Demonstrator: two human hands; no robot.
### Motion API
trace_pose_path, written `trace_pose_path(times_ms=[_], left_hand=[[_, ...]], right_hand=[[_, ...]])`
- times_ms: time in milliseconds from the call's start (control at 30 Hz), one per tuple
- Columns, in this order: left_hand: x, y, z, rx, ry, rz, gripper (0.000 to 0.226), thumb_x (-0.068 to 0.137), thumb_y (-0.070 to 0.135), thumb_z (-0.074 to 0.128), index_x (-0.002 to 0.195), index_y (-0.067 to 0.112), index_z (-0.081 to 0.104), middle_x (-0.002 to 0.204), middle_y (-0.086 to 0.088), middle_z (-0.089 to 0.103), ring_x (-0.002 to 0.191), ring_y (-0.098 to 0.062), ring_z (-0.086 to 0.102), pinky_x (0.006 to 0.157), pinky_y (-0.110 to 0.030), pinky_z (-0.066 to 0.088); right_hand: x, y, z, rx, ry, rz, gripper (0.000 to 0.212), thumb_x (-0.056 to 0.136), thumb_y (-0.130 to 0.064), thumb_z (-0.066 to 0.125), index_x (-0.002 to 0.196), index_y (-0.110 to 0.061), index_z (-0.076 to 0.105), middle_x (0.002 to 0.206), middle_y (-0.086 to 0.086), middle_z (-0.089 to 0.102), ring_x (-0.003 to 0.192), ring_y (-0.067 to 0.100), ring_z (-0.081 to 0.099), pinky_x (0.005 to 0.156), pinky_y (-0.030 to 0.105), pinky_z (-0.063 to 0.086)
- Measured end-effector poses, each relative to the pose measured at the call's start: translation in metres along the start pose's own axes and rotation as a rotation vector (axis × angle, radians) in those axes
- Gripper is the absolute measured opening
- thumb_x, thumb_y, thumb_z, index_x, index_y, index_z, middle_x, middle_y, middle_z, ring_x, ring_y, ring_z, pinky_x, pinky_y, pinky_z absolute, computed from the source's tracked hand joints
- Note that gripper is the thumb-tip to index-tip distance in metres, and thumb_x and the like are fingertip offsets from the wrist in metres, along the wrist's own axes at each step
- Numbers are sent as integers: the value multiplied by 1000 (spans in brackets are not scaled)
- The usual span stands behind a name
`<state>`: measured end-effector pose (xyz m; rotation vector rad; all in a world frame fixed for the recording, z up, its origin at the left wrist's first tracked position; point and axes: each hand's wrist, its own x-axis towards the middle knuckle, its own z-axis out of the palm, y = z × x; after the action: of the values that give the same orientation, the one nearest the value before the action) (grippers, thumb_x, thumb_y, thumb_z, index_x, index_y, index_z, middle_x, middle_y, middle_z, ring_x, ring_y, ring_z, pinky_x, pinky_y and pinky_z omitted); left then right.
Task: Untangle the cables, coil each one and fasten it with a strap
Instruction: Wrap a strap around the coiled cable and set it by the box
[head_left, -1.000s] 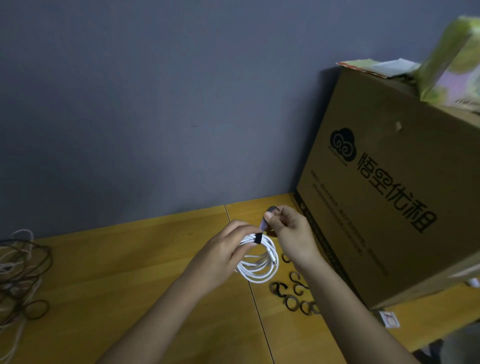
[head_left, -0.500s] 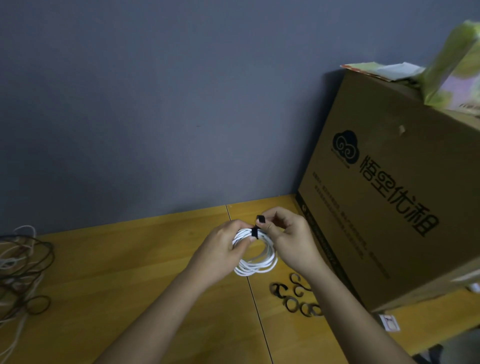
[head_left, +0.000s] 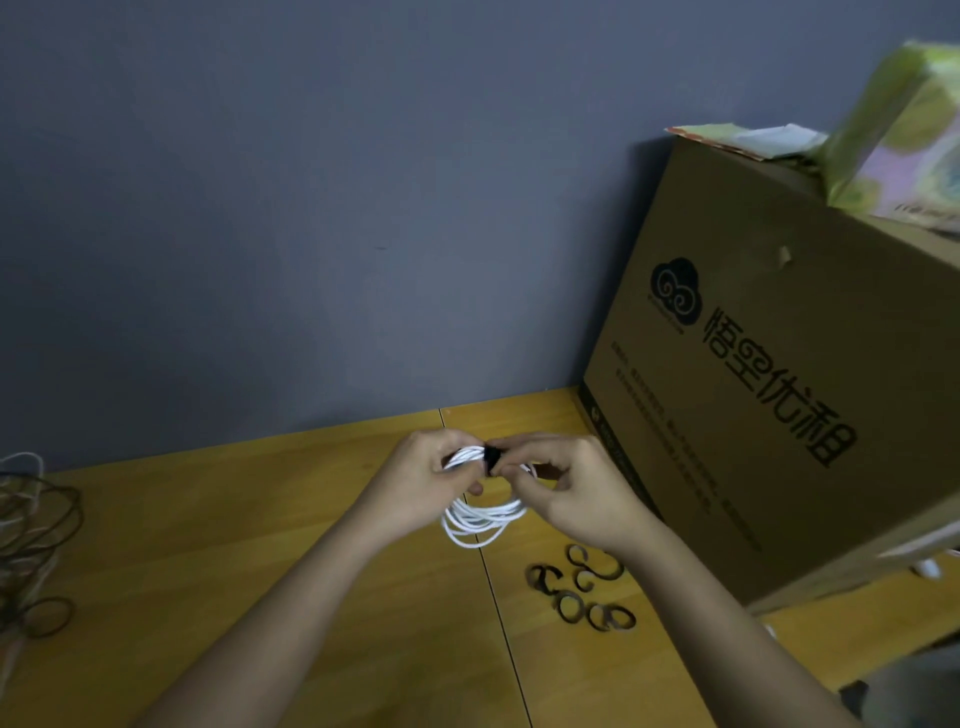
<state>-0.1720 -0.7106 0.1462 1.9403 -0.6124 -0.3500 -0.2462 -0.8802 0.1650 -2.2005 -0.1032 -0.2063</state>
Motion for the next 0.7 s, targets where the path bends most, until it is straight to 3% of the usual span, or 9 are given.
trace_pose_path(times_ms=[67, 133, 200, 267, 367, 500, 600, 700], left_hand=[[2, 1, 2, -24, 33, -5, 18, 89, 13, 62, 88, 29, 71, 78, 2, 73, 74, -18, 69, 74, -43, 53], [4, 4, 3, 21, 36, 11, 18, 89, 13, 61, 88, 29, 70, 74, 6, 72, 74, -19, 68, 70, -40, 52], [3, 10, 3, 74, 19, 36, 17, 86, 15, 58, 86, 27, 70, 73, 6, 71, 74, -13, 67, 69, -36, 52], [2, 14, 5, 98, -1, 48, 15, 82, 21, 56, 85, 25, 70, 76, 6, 71, 76, -12, 68, 72, -39, 54], [4, 14, 6, 141, -15, 45, 16, 87, 18, 59, 94, 24, 72, 83, 8, 72, 82, -9, 66, 77, -41, 51], [7, 12, 7, 157, -33, 37, 20, 88, 18, 57, 100, 28, 70, 91, 7, 72, 86, -9, 66, 78, -39, 51], [8, 4, 11, 60, -43, -7, 23, 79, 24, 56, 92, 41, 66, 90, 7, 73, 86, -16, 68, 79, -42, 52], [11, -7, 16, -210, -42, -107, 28, 83, 5, 65, 104, 25, 68, 93, 9, 73, 84, -3, 68, 79, -28, 52]], right_hand=[[-2, -2, -2, 97, 27, 20, 5, 87, -29, 57, 86, -29, 62, 96, -13, 72, 73, 38, 64, 60, 52, 50], [0, -5, -4, 178, 79, 40, 9, 91, -23, 60, 90, -23, 51, 89, -8, 74, 65, 29, 62, 57, 44, 46], [6, -6, -8, 201, 92, 65, 19, 88, -11, 68, 97, -18, 53, 86, -7, 75, 78, 8, 68, 70, 33, 53], [11, -6, -11, 150, 52, 90, 29, 81, -6, 74, 101, -18, 58, 84, -6, 75, 86, 2, 68, 80, 26, 53], [15, -7, -13, -8, -13, 73, 40, 78, -7, 77, 112, -20, 60, 85, -8, 71, 85, -2, 66, 81, 15, 50], [19, -4, -14, -170, -63, 69, 47, 82, -20, 74, 125, -23, 56, 92, -8, 68, 90, 3, 65, 81, 21, 53], [16, 2, -9, -186, -79, 61, 42, 82, -20, 72, 120, -26, 55, 89, -9, 67, 83, 4, 64, 74, 26, 55], [13, 14, -1, -71, -9, 51, 37, 78, -11, 74, 105, -26, 54, 83, -5, 65, 73, 7, 61, 67, 24, 53]])
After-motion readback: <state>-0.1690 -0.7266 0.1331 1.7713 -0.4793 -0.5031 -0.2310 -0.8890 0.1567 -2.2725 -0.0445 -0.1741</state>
